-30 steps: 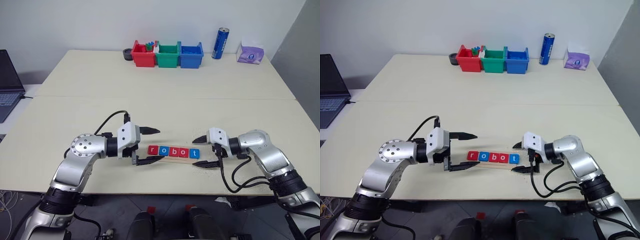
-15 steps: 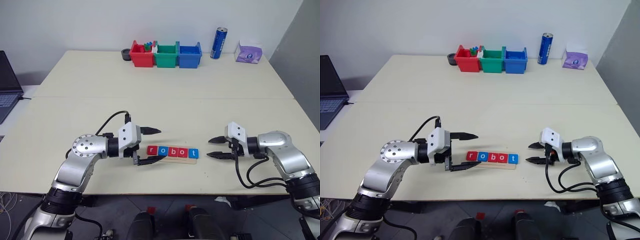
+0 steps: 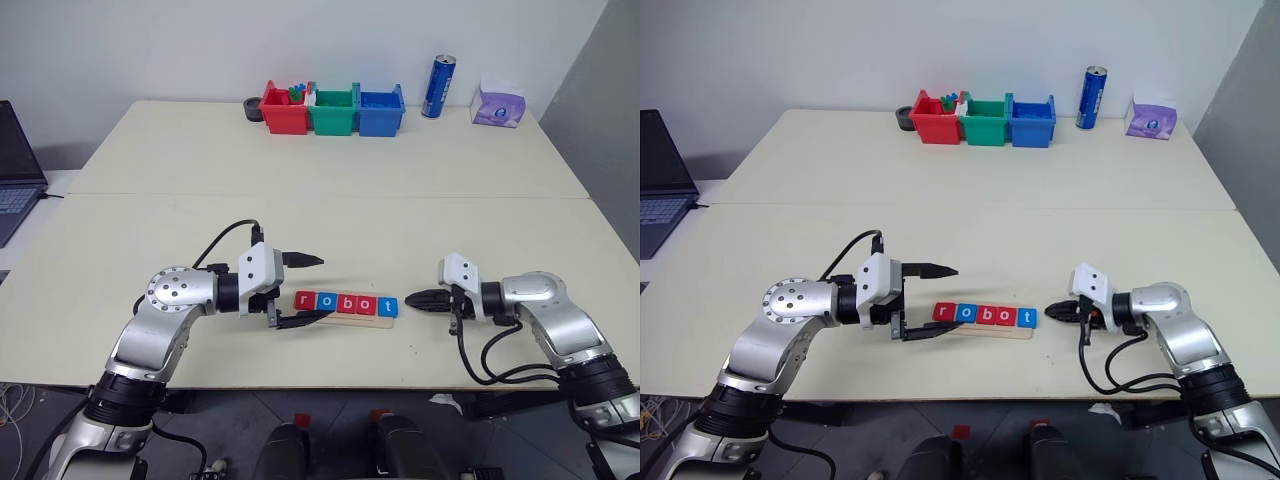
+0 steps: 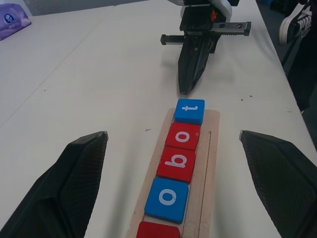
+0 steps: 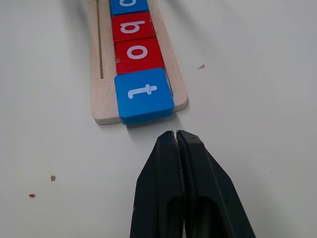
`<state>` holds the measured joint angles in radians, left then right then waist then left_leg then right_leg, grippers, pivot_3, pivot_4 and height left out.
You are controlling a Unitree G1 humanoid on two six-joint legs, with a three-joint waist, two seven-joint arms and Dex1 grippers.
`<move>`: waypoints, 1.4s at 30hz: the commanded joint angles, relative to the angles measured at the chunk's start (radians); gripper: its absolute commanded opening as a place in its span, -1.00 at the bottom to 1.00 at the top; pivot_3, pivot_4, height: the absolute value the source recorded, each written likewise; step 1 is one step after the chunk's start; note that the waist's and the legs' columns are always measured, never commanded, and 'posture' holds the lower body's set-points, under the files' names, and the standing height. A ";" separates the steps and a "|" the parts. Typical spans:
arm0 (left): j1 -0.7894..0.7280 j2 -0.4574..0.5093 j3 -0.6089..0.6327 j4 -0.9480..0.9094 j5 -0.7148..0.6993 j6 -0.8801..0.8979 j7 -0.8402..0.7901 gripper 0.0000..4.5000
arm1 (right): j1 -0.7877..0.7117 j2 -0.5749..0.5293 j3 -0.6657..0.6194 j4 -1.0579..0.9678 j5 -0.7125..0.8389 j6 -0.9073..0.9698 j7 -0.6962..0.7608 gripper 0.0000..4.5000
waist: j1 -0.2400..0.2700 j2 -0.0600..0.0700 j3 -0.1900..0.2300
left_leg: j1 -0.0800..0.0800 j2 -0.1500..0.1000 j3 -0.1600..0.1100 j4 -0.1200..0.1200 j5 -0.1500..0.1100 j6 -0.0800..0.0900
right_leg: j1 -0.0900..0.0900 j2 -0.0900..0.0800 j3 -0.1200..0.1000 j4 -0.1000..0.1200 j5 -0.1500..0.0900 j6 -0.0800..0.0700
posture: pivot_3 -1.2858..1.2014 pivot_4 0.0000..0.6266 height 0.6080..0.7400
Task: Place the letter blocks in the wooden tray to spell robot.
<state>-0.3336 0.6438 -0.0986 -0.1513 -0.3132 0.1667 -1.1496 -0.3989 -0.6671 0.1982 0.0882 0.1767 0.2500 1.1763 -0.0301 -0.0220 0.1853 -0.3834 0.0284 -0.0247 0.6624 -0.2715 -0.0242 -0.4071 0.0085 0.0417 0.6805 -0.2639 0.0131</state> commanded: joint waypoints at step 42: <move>0.011 0.017 0.018 -0.035 -0.011 -0.014 0.009 1.00 | -0.042 0.067 0.056 -0.066 -0.005 0.027 -0.026 -0.96 | 0.000 0.000 0.000 | 0.000 0.000 0.000 0.000 0.000 0.000 | 0.000 0.000 0.000 0.000 0.000 0.000 | 0.03 -0.52 1.00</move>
<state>-0.3244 0.6520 -0.0981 -0.1518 -0.3132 0.1660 -1.1459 -0.4217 -0.5998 0.2594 0.0437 0.1736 0.2891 1.1507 -0.0300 -0.0220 0.1853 -0.3835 0.0284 -0.0250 0.6624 -0.2715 -0.0242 -0.4071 0.0086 0.0414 0.6805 -0.2639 0.0131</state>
